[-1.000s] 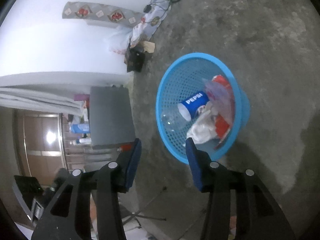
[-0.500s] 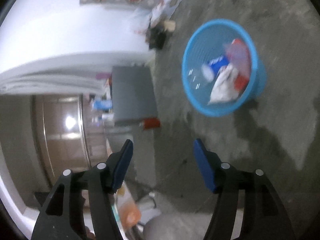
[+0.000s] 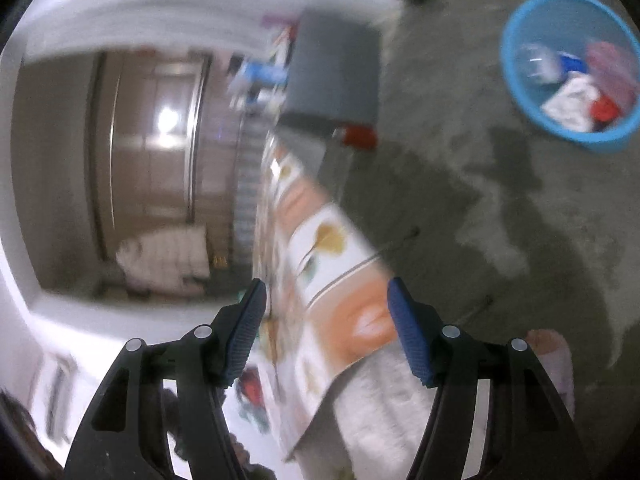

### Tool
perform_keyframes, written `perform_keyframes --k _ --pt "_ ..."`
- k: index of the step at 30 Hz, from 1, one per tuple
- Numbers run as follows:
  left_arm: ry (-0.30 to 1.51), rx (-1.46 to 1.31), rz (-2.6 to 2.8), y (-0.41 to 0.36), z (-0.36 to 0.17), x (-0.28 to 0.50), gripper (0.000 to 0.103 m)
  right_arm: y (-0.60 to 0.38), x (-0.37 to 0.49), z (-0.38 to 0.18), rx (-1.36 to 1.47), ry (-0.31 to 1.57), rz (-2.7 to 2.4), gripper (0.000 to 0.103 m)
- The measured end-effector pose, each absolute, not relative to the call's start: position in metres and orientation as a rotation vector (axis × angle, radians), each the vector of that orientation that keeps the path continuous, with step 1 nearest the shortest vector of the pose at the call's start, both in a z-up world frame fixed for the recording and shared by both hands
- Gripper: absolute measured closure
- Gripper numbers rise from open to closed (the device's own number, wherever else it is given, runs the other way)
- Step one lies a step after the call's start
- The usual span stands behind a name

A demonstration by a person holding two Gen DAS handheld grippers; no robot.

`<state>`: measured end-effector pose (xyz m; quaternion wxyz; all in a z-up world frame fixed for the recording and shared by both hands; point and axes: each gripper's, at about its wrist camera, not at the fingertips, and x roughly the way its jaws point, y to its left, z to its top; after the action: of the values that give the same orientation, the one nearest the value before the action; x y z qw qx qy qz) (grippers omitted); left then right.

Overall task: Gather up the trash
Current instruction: 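Move both tools back toward the table, then grasp the large white paper sheet with the right tool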

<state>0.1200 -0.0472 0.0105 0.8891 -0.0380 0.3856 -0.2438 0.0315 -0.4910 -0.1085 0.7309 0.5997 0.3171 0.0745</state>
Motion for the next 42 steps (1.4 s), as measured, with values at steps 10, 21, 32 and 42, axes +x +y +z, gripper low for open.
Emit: perform_keyframes --k 10,21,32,42 --pt "0.816 -0.3 -0.257 0.095 -0.027 0.111 0.037 -0.276 0.125 -0.015 0.557 0.924 0.518 0.04" --pt "0.787 -0.348 -0.222 0.133 -0.038 0.106 0.042 -0.09 0.197 -0.029 -0.083 1.01 0.602 0.04" --pt "0.764 -0.4 -0.235 0.154 -0.042 0.111 0.048 -0.058 0.219 -0.053 -0.249 1.04 0.485 0.061" --pt "0.758 -0.404 -0.232 0.152 -0.039 0.11 0.048 -0.06 0.192 -0.055 -0.221 1.042 0.488 0.097"
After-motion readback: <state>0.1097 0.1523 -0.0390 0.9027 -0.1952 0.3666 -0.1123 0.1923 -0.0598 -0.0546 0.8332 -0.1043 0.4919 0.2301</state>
